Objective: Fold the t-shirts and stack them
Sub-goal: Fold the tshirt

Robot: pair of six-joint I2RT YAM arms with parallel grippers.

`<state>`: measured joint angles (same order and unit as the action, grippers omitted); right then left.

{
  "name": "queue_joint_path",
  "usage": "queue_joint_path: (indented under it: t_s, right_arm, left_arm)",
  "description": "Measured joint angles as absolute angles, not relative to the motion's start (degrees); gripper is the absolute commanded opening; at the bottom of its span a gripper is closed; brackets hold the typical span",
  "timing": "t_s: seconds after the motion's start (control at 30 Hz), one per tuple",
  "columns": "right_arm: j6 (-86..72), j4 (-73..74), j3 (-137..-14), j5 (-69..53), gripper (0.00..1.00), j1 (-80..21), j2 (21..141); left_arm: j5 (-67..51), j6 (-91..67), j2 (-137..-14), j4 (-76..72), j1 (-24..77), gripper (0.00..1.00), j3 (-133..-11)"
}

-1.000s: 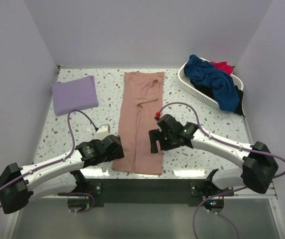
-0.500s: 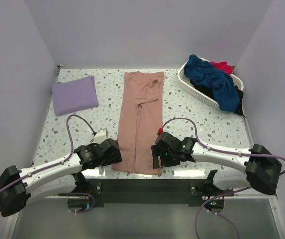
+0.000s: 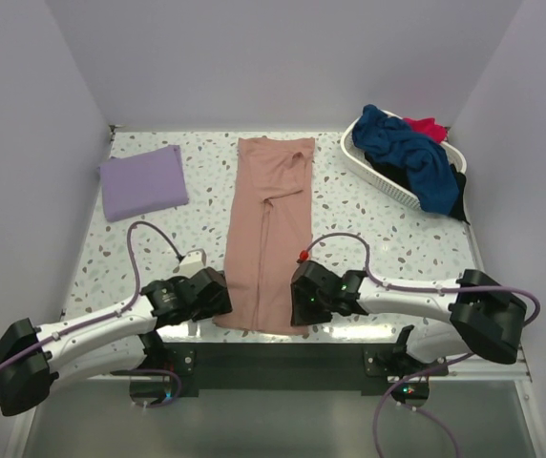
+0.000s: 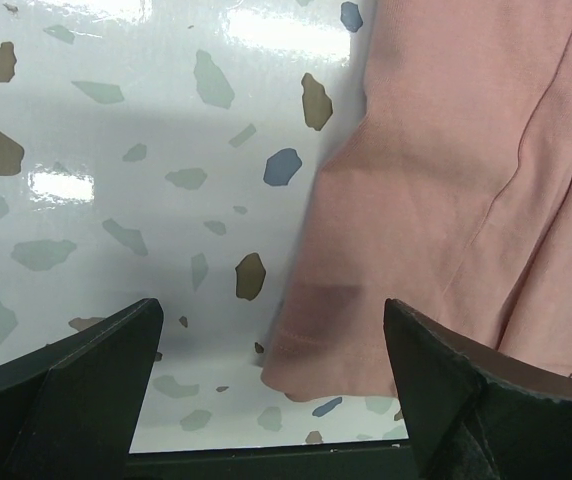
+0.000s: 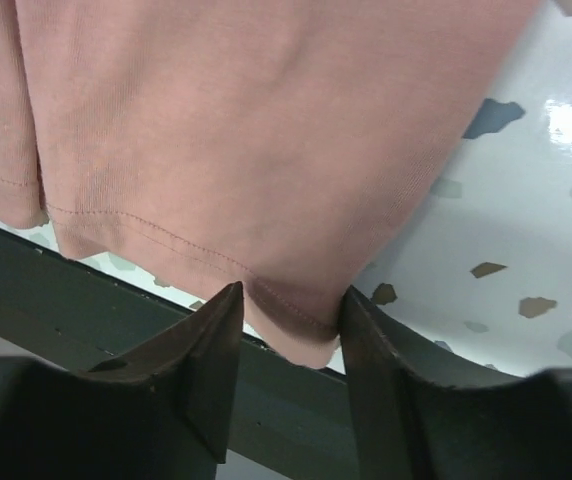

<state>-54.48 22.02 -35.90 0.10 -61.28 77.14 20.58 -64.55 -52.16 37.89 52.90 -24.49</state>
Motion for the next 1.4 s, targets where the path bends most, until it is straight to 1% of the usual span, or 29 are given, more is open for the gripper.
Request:
queue_joint_path:
  t_s: [0.1, 0.17, 0.33, 0.5, 0.7, 0.87, 1.0, 1.13, 1.23, 1.33, 1.37, 1.4]
  right_arm:
    - [-54.8, 21.4, -36.5, 0.3, 0.35, -62.4, 78.5]
    - [-55.0, 21.5, -36.8, 0.5, 0.30, -63.0, 79.1]
    - [-55.7, 22.5, -36.9, 1.2, 0.30, -63.4, 79.1]
    - [-56.4, 26.0, -36.3, 3.0, 0.31, -63.5, 77.0]
    - [-57.2, 28.9, -35.2, 4.0, 0.31, -63.6, 74.8]
    - [-57.5, 29.0, -35.2, 4.0, 0.32, -63.6, 74.8]
    - [-57.6, 29.0, -35.2, 4.0, 0.32, -63.6, 74.8]
    - [-57.6, 28.9, -35.2, 4.0, 0.32, -63.6, 74.8]
    - [-57.6, 28.9, -35.2, 4.0, 0.32, -63.6, 74.8]
    - [-57.6, 28.8, -35.1, 4.0, 0.31, -63.6, 74.8]
    - [-57.6, 28.8, -35.1, 4.0, 0.31, -63.6, 74.8]
    - [-57.7, 28.8, -35.1, 4.0, 0.31, -63.6, 74.8]
  left_arm:
    - [20.4, -64.6, -52.1, 37.9, 52.9, 0.95, -24.5]
    - [20.1, -64.6, -52.1, 37.9, 52.9, 0.94, -24.4]
    - [19.7, -64.5, -51.9, 37.0, 52.9, 0.86, -23.7]
    - [19.8, -64.4, -50.8, 36.8, 52.9, 0.81, -22.9]
    - [18.2, -64.2, -49.9, 33.9, 52.9, 0.78, -21.8]
    - [14.9, -64.5, -46.0, 29.8, 52.9, 0.76, -19.1]
    - [12.5, -65.2, -42.3, 29.4, 52.9, 0.73, -17.4]
    - [10.5, -65.5, -42.1, 29.4, 52.9, 0.71, -17.2]
    - [9.7, -65.5, -43.4, 29.3, 53.1, 0.67, -17.5]
    - [9.1, -65.6, -45.5, 29.2, 53.6, 0.60, -18.3]
    - [9.1, -65.6, -46.0, 29.2, 53.8, 0.56, -18.5]
    - [9.0, -65.8, -46.4, 29.2, 54.0, 0.54, -18.5]
